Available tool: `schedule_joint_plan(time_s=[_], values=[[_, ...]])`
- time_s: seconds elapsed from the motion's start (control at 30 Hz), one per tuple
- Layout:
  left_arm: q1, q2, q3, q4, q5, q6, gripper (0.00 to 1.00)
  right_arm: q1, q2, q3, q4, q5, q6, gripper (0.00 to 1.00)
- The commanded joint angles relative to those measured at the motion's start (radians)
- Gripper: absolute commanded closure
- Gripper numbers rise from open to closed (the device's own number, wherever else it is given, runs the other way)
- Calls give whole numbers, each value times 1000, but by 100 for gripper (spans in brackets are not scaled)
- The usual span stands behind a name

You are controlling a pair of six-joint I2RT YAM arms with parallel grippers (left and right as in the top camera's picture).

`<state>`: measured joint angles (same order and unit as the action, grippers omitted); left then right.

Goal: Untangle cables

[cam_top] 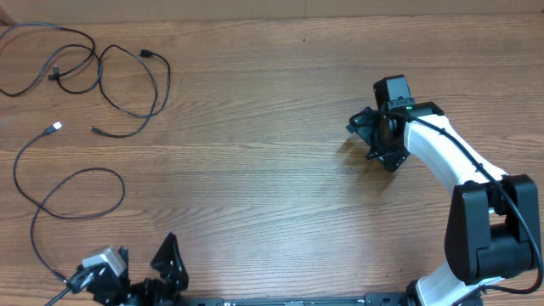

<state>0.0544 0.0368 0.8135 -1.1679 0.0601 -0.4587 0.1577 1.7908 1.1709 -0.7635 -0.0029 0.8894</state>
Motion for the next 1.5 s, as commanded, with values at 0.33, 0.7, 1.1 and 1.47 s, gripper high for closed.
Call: schedule_joint_plan(time_s=[0.33, 0.7, 1.1, 1.47], values=[[3, -34, -550, 739, 124, 261, 0, -2, 0, 6, 2, 0, -4, 0], [0, -34, -783, 1104, 157, 396, 1, -2, 0, 6, 2, 0, -4, 0], [-109, -34, -809, 1101, 87, 460, 1, -2, 0, 6, 2, 0, -4, 0], [-114, -32, -809, 1105, 98, 459, 0, -2, 0, 6, 2, 0, -4, 0]])
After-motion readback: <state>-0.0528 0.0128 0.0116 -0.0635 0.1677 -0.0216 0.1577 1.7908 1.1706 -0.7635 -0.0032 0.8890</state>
